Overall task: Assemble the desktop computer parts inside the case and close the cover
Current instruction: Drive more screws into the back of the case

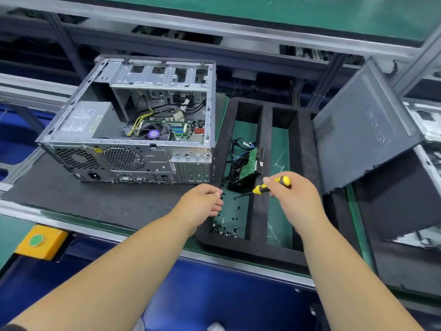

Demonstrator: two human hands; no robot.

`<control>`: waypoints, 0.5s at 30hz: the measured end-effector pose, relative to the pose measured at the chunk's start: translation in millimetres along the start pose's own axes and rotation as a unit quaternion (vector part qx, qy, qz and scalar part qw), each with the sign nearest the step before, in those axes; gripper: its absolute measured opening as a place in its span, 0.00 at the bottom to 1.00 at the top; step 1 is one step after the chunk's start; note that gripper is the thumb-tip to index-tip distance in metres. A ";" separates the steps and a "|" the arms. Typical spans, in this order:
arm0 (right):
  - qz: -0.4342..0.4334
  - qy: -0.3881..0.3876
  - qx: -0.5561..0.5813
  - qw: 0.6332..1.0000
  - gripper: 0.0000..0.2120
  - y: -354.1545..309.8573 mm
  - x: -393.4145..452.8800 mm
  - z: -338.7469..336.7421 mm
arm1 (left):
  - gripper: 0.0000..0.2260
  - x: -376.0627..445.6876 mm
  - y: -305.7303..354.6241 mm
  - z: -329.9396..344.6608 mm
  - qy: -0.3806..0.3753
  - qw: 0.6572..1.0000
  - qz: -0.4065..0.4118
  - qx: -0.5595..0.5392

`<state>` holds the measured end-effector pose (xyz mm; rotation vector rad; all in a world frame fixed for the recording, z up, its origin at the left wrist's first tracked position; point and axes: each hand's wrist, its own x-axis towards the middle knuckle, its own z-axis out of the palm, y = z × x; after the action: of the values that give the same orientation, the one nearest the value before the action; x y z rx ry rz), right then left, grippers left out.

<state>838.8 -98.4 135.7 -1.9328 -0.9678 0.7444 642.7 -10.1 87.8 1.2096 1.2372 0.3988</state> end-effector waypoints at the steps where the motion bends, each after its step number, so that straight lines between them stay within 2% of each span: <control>1: -0.002 0.009 0.019 1.000 0.05 -4.4 -0.9 -6.8 | 0.09 0.6 4.0 6.5 -0.009 0.999 -0.021 -0.024; 6: 0.004 0.026 0.061 0.998 0.06 -14.8 -7.3 -29.9 | 0.09 1.1 24.3 30.8 -0.063 0.975 -0.104 -0.184; 9: 0.006 0.034 0.087 0.996 0.09 -17.9 -10.4 -38.9 | 0.07 2.9 29.0 39.0 -0.101 0.950 -0.110 -0.275; 15: 0.004 0.040 0.112 0.993 0.09 -18.0 -13.4 -47.4 | 0.06 10.2 27.7 42.5 -0.120 0.945 -0.072 -0.296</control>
<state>862.2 -122.6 175.9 -1.7583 -0.7928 0.7407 692.9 -11.8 100.3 0.6254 0.8943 0.4580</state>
